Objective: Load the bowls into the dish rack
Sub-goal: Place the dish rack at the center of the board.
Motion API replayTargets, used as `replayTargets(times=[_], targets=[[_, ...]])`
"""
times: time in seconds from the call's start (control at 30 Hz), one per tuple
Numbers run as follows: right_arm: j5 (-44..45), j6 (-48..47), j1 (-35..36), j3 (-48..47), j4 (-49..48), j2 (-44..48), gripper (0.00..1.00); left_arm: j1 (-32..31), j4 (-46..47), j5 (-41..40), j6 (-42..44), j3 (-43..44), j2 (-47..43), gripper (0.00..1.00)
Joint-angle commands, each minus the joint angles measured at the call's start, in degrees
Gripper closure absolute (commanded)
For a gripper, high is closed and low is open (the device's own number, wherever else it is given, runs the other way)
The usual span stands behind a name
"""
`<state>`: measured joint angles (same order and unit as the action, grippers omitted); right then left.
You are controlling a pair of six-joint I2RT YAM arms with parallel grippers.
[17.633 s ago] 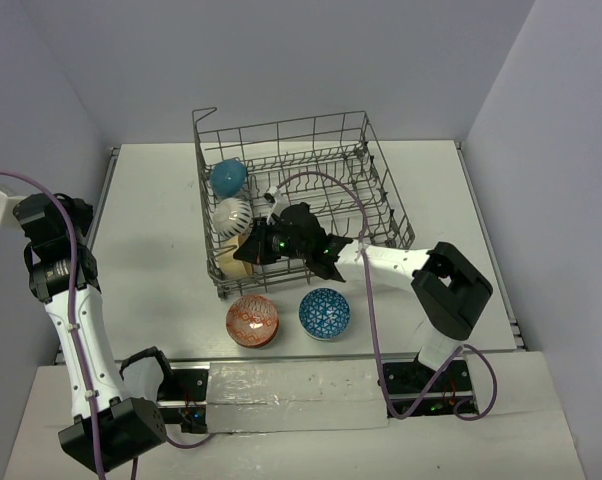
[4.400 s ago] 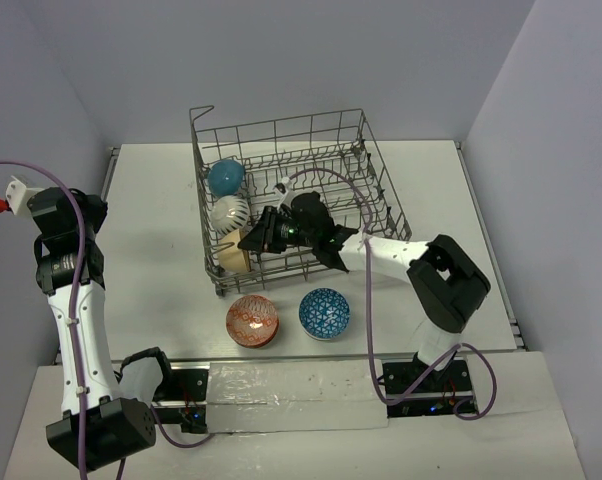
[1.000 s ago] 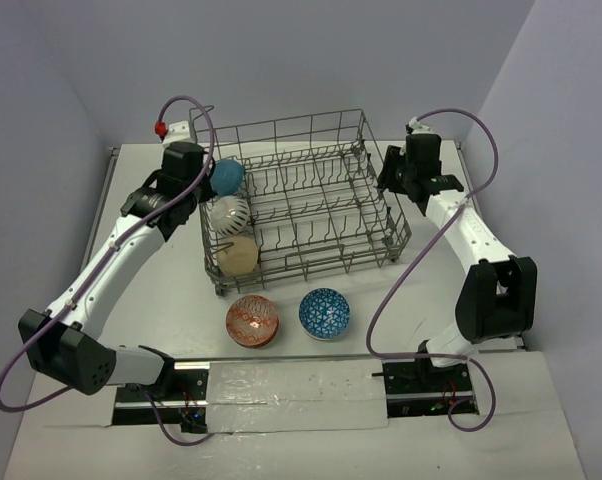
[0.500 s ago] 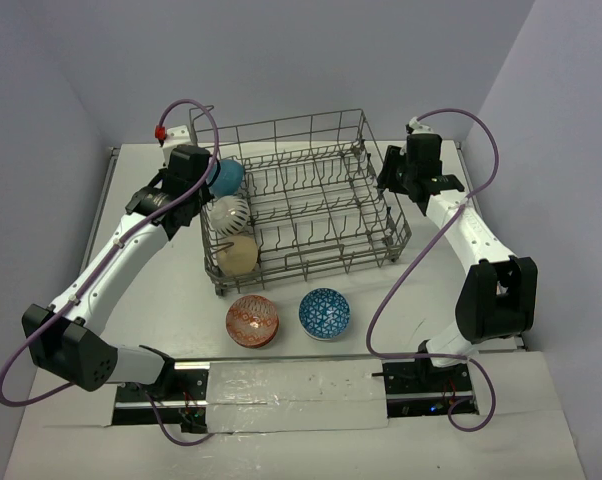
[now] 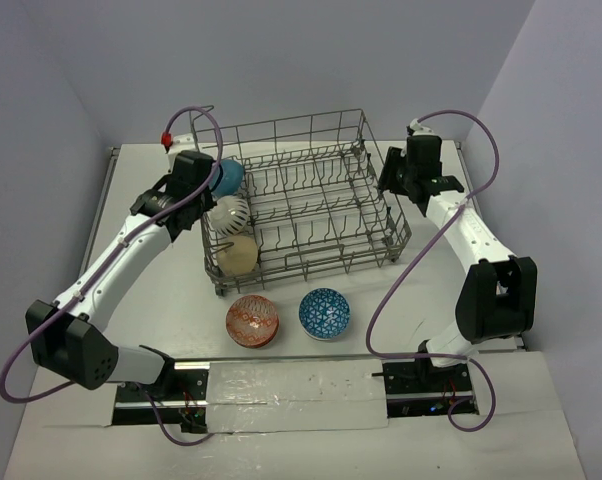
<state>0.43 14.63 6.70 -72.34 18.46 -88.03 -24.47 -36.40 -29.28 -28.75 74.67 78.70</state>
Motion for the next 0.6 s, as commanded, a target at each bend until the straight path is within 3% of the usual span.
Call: replayTargets(times=[0.0,0.23,0.43,0.57], targets=[[0.89,-0.57,-0.46,1.23,-1.23,0.40,0.46,-0.32,0.63,-0.25,-0.51,-0.05,0.58,0.73],[0.54,-0.39,-0.46,2.64,-1.85,0.23,0.53,-1.98,-0.07,-1.48,-0.51,-0.58,0.85,0.80],[0.02,-0.13,-0.46,3.87,-2.11,0.14,0.73,-2.86,-1.48,-3.50,-1.04,-1.11,0.06,0.84],[-0.08,0.04,-0.46,5.45,-2.55,0.31,0.77,-2.95,-1.74,-3.77,-1.13,-1.90,-0.56,0.85]])
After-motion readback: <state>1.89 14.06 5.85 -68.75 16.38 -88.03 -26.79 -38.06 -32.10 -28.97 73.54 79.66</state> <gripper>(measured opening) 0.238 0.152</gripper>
